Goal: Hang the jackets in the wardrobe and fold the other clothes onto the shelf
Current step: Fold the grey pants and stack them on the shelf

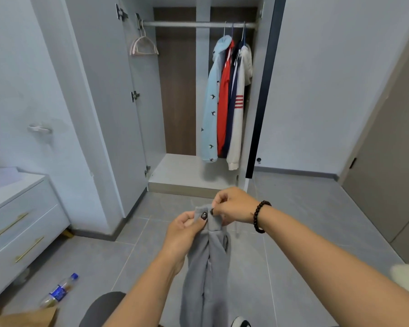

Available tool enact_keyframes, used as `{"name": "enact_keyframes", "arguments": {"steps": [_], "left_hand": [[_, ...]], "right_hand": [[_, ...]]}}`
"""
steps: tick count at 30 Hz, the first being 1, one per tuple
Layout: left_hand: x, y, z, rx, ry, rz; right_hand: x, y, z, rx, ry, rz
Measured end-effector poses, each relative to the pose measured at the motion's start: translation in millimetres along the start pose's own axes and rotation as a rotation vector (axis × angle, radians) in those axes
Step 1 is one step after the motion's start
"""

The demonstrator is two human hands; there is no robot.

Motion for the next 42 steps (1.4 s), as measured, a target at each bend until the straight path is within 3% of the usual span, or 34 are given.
{"name": "enact_keyframes", "arguments": {"steps": [3, 6, 9, 13, 15, 21, 27, 31, 36, 39, 42], "left_hand": [[7.9, 14.9, -3.7, 0.047, -0.195, -0.074], [18.6, 28.6, -15.5, -0.119, -0.375, -0.236], [20.6, 39.4, -28.6, -0.305, -0.289, -0.407], [16.7, 52.0, -28.4, -0.309, -0.214, -0.520], [14.1, 54.5, -24.2, -0.280, -0.234, -0.527], [10.3, 65.3, -22.2, -0.140, -0.306, -0.435], [-2.1, 85.1, -19.0, -0.053, -0.339, -0.346], [-11.8, 94.5, -14.0, -0.018, -0.310, -0.273], [-23.2, 111.8, -1.9, -0.457, -0.325, -0.502], [-35.9, 117.7, 10.6, -0.782, -0.251, -0.667], [-44.2, 110.2, 10.5, -1.012, -0.308, -0.836]], "right_hand": [[6.2, -10.1, 13.4, -0.038, -0.070, 0.033], [10.9, -21.7, 22.1, -0.061, 0.000, 0.093], [16.0, -32.3, 22.6, -0.025, 0.130, 0.169], [23.4, -36.4, 38.0, 0.074, 0.324, 0.379], [25.6, -26.7, 52.2, 0.039, 0.374, 0.413], [36.0, 21.5, 54.4, 0.037, 0.266, 0.409], [43.9, 48.3, 45.2, 0.325, 0.288, 0.547], [48.4, 55.3, 36.0, 0.309, 0.332, 0.614], [35.0, 31.4, 49.4, 0.397, 0.251, 0.620], [28.4, 14.0, 59.7, 0.535, 0.117, 0.624], [25.9, -4.5, 53.4, 0.607, -0.021, 0.633]]}}
Point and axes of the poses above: each hand's wrist, its own x-axis away from the middle knuckle, its own z-axis out of the back of the hand, y = z × x, the point moved 5 cm from there along -x, towards the middle knuckle, and after that the axes turned 15 degrees about y, right-handed, at the moved point
